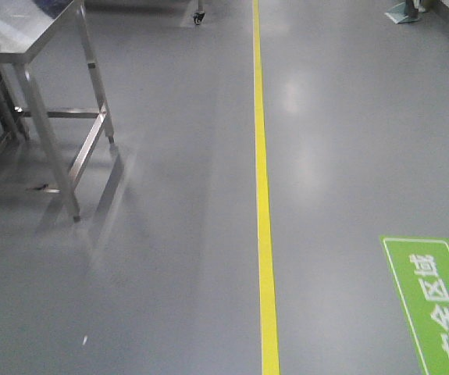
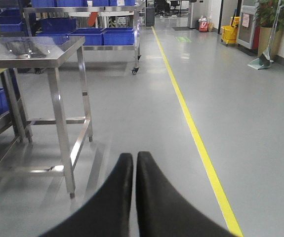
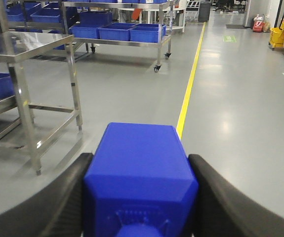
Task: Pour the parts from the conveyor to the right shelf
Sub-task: 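Drive down the aisle toward the shelf of blue bins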
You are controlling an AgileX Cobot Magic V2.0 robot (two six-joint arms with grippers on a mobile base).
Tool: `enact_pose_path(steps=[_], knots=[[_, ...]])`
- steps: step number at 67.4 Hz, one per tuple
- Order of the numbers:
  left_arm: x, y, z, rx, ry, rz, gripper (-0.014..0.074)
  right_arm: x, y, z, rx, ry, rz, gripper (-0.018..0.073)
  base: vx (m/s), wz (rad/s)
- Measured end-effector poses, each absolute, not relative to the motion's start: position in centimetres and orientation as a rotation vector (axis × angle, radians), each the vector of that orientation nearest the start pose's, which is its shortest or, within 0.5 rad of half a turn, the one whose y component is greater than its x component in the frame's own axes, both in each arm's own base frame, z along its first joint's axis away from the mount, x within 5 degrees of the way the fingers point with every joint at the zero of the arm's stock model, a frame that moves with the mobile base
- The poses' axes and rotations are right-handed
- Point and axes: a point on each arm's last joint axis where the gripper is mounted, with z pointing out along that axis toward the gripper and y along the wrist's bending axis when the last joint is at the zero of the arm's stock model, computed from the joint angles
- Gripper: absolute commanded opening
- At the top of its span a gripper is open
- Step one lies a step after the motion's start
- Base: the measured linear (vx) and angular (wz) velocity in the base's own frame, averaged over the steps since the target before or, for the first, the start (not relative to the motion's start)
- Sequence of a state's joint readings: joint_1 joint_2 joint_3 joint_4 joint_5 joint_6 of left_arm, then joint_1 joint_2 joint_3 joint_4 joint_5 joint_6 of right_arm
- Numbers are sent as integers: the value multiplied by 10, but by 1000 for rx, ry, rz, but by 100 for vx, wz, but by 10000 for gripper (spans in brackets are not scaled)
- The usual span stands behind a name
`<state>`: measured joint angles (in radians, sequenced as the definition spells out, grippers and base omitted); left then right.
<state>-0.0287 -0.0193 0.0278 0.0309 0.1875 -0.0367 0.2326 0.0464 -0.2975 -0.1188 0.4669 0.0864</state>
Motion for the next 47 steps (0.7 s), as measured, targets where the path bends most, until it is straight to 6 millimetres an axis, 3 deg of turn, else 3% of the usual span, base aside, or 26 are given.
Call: enact_pose_path(steps=[47], knots=[[56,-1,188,14,1679,-22,-6,39,4,267,-174,1689,114,-8,75,-2]])
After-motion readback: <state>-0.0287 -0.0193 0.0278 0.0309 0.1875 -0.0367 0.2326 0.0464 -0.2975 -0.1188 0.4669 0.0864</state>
